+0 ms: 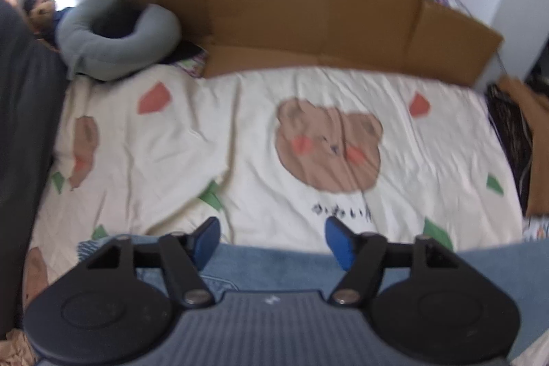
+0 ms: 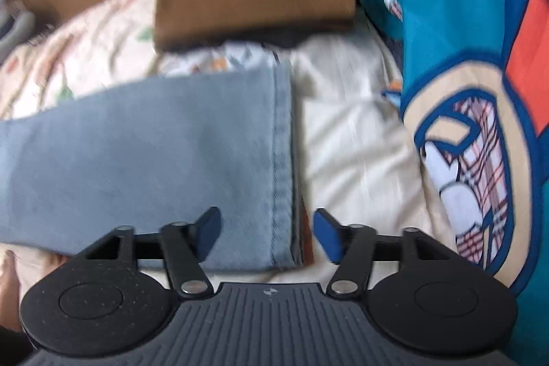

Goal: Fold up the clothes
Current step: 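Open both tools to release the jeans, then grasp the folded jeans hem with the right tool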

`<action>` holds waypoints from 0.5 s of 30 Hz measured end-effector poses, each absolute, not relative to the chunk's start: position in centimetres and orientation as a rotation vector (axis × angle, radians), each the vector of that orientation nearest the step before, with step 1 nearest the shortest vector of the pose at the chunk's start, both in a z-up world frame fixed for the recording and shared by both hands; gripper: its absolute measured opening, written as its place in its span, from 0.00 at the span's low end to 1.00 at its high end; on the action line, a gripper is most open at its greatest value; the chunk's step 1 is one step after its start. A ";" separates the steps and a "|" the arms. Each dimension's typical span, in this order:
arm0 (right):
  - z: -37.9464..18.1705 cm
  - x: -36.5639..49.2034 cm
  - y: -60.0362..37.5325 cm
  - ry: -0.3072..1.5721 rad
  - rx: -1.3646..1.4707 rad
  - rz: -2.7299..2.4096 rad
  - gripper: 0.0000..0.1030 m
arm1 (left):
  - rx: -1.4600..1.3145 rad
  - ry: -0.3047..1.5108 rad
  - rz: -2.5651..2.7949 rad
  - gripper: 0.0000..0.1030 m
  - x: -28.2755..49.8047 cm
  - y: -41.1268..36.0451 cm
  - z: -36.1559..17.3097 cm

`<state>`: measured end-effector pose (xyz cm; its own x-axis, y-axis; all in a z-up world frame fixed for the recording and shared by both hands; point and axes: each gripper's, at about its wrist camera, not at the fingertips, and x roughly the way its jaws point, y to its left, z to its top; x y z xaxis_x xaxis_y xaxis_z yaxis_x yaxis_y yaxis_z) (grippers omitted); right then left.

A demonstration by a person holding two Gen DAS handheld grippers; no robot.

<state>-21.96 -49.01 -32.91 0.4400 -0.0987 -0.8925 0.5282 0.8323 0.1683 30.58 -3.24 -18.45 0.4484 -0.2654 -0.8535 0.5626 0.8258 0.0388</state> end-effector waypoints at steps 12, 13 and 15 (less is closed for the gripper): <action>-30.2 -21.3 -49.8 0.980 0.428 -0.384 0.68 | 0.351 0.979 -0.478 0.89 28.0 0.7 -15.3; -30.3 -21.1 -50.0 0.982 0.443 -0.381 0.68 | 0.351 0.984 -0.473 0.90 27.5 1.2 -15.3; -30.8 -21.1 -50.6 0.970 0.494 -0.370 0.68 | 0.350 1.002 -0.462 0.90 26.4 2.2 -15.8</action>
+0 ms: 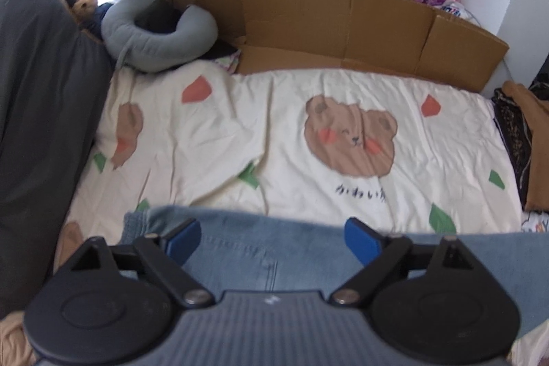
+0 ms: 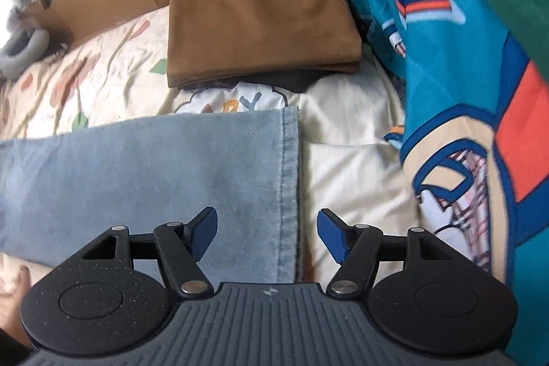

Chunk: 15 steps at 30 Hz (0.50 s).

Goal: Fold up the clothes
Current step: 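Grasp the folded jeans hem with the right tool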

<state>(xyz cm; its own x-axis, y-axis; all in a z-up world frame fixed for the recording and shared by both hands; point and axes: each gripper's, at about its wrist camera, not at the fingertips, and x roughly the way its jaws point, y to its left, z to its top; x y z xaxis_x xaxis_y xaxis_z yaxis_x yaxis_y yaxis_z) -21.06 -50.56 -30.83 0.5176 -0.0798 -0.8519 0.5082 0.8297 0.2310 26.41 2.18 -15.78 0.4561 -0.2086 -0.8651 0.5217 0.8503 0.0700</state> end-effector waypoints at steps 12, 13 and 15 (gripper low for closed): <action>-36.1 -20.2 -51.7 0.955 0.647 -0.340 0.68 | 0.268 1.110 -0.374 0.90 21.4 6.8 -20.7; -36.5 -20.0 -51.8 0.961 0.649 -0.339 0.68 | 0.264 1.120 -0.369 0.90 21.2 6.9 -21.2; -37.4 -19.6 -52.1 0.972 0.655 -0.336 0.68 | 0.256 1.137 -0.363 0.90 20.9 7.1 -22.1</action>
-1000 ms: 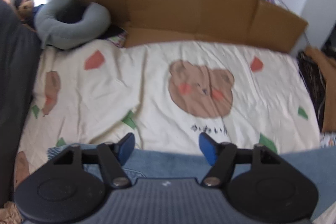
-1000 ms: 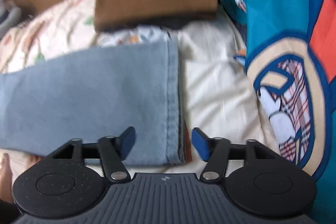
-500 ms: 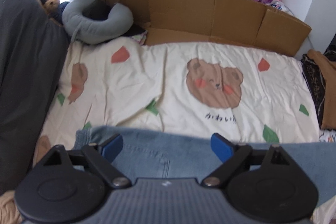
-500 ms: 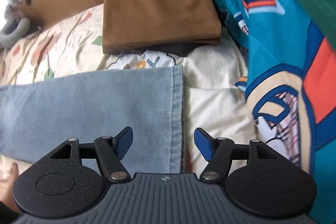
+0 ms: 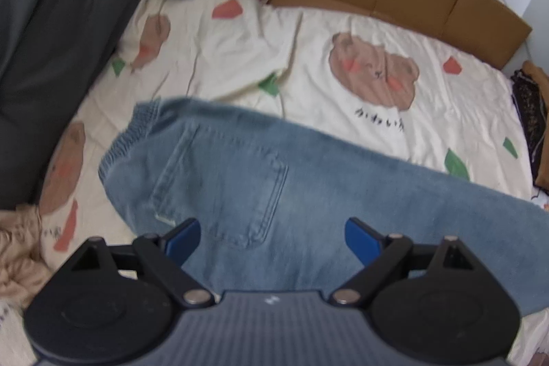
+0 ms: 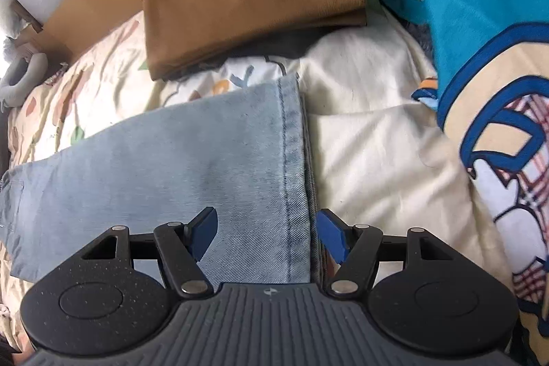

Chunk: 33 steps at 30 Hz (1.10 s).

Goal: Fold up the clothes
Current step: 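Grasp the folded jeans hem with the right tool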

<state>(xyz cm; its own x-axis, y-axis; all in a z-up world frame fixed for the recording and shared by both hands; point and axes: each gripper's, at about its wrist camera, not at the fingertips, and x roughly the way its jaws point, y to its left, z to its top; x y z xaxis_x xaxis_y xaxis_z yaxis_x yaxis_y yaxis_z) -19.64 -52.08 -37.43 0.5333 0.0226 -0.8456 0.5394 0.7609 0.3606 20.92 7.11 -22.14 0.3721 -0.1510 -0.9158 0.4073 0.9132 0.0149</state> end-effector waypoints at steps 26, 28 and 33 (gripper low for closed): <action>-38.5 -18.9 -55.1 0.971 0.781 -0.236 0.35 | 0.283 1.241 -0.438 0.89 19.0 4.0 -27.9; -38.7 -18.8 -54.9 0.980 0.761 -0.253 0.35 | 0.284 1.246 -0.441 0.89 18.9 4.0 -28.1; -40.1 -18.2 -55.2 1.015 0.742 -0.302 0.38 | 0.297 1.254 -0.444 0.89 18.9 4.2 -28.3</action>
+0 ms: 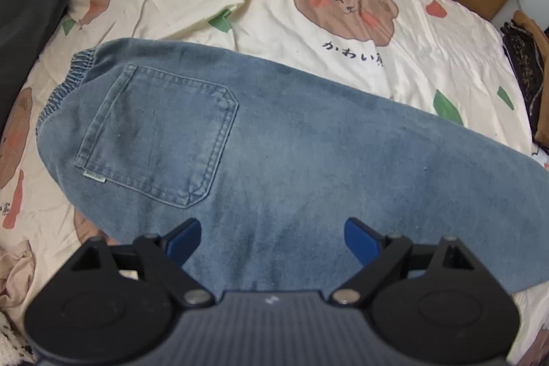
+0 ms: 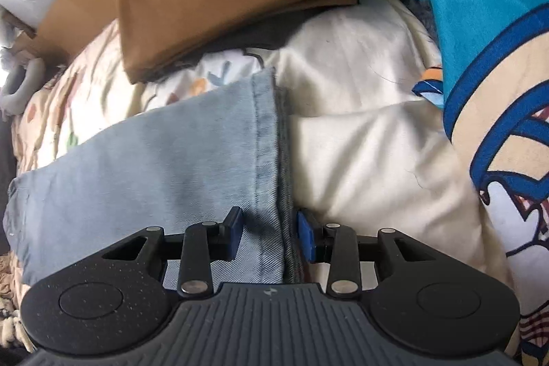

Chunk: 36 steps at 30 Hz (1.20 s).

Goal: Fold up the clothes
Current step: 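Grasp the folded jeans hem with the right tool, then lift the held jeans hem up off the sheet with the right tool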

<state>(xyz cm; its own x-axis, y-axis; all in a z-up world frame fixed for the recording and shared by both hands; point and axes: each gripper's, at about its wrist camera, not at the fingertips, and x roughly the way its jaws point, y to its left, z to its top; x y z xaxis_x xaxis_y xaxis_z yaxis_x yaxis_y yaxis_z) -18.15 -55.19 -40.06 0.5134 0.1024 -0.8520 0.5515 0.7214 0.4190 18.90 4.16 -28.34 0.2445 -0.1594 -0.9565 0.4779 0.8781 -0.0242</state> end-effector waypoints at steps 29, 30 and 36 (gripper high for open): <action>-36.0 -14.4 -52.6 1.063 0.753 -0.146 0.22 | 0.283 1.266 -0.459 0.89 18.4 4.7 -29.7; -36.2 -14.2 -52.7 1.069 0.750 -0.152 0.22 | 0.283 1.267 -0.459 0.89 18.3 4.7 -29.8; -37.8 -13.4 -53.3 1.121 0.745 -0.199 0.27 | 0.277 1.279 -0.454 0.89 18.4 5.1 -30.4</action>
<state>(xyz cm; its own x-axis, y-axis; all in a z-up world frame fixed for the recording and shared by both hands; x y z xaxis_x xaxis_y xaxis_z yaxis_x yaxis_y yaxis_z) -13.39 -53.30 -37.79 0.4457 0.2143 -0.8692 0.5000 0.7458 0.4403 18.43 5.12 -30.45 0.2168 -0.1714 -0.9611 0.4726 0.8798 -0.0503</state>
